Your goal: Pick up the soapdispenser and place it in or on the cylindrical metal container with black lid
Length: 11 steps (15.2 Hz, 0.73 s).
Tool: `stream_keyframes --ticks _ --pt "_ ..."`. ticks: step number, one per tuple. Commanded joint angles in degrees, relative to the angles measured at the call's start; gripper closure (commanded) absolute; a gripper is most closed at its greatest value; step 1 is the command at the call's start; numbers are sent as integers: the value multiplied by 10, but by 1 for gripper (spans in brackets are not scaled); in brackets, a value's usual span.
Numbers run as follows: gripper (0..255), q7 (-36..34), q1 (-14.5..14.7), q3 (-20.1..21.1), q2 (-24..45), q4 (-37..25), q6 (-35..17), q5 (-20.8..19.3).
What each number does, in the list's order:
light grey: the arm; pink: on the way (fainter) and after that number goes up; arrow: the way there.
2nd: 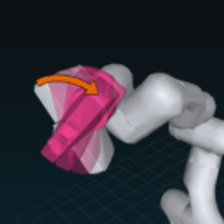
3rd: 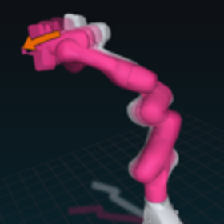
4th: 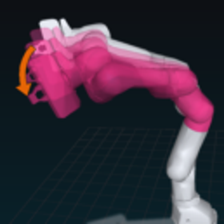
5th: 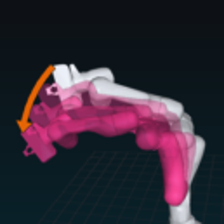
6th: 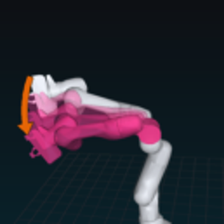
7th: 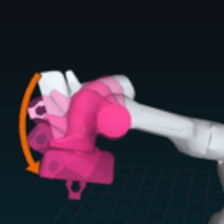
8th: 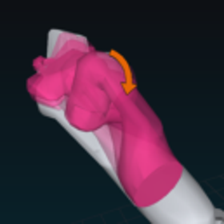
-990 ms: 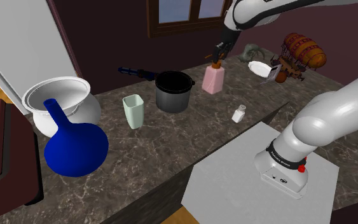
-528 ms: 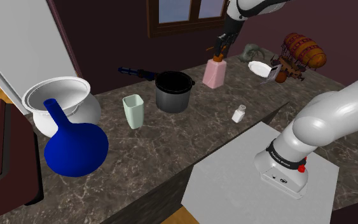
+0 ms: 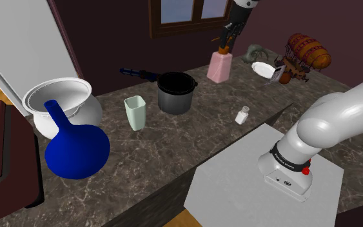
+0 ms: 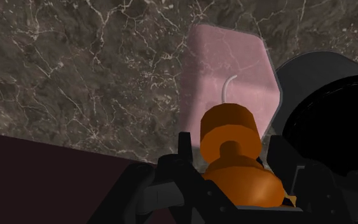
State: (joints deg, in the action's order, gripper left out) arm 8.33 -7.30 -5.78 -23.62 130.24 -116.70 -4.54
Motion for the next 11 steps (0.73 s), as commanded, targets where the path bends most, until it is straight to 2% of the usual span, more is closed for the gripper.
stream_keyframes --ticks 1,11 --pt "255 1 0 0 -1 -14 15 1" --pt "255 4 1 2 0 -92 92 3"
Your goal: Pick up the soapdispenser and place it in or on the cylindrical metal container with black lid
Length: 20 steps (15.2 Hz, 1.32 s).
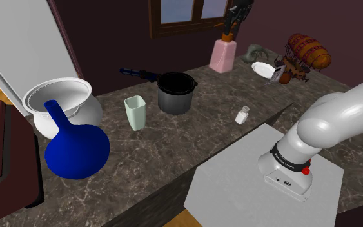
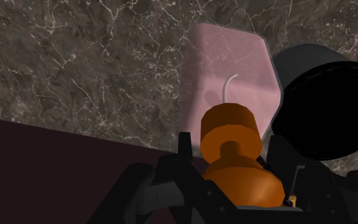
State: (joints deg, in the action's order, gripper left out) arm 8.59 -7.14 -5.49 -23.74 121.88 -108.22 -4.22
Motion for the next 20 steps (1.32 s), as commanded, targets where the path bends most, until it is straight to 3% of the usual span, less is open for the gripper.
stream_keyframes --ticks 1,5,13,20 --pt "255 2 0 -1 2 -17 15 0" --pt "255 3 0 0 6 -51 45 1" --pt "255 -93 34 70 74 -170 102 11" --pt "255 -176 64 127 165 -318 164 2"
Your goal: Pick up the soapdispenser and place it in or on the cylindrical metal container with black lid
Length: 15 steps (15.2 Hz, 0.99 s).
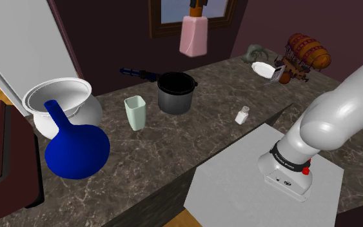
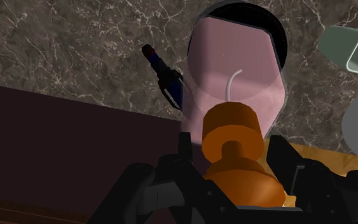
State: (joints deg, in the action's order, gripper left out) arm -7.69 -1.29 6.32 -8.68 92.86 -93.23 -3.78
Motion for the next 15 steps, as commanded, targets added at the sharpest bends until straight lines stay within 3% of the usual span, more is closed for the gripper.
stream_keyframes --ticks 1,2,15 --pt "255 -25 10 16 30 -53 25 -6" --pt "255 -33 14 21 40 -69 32 -8" --pt "255 -37 13 18 5 74 -77 -3"
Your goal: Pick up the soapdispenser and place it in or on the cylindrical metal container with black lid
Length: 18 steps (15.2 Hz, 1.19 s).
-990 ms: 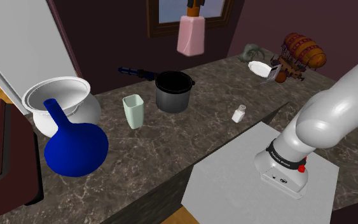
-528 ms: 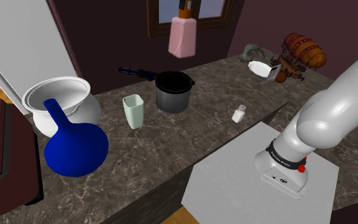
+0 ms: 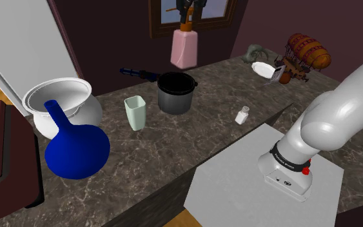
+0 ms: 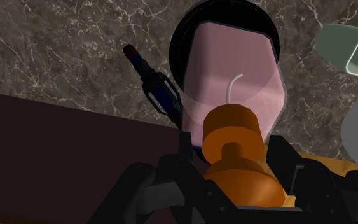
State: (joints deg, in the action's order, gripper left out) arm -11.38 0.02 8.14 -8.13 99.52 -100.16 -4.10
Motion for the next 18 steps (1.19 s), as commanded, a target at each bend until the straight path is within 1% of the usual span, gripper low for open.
stream_keyframes --ticks 1,15,18 --pt "255 0 0 0 -2 17 -15 0" --pt "255 -8 0 -1 -10 136 -125 -1" --pt "255 -8 0 -1 -10 136 -125 -1"
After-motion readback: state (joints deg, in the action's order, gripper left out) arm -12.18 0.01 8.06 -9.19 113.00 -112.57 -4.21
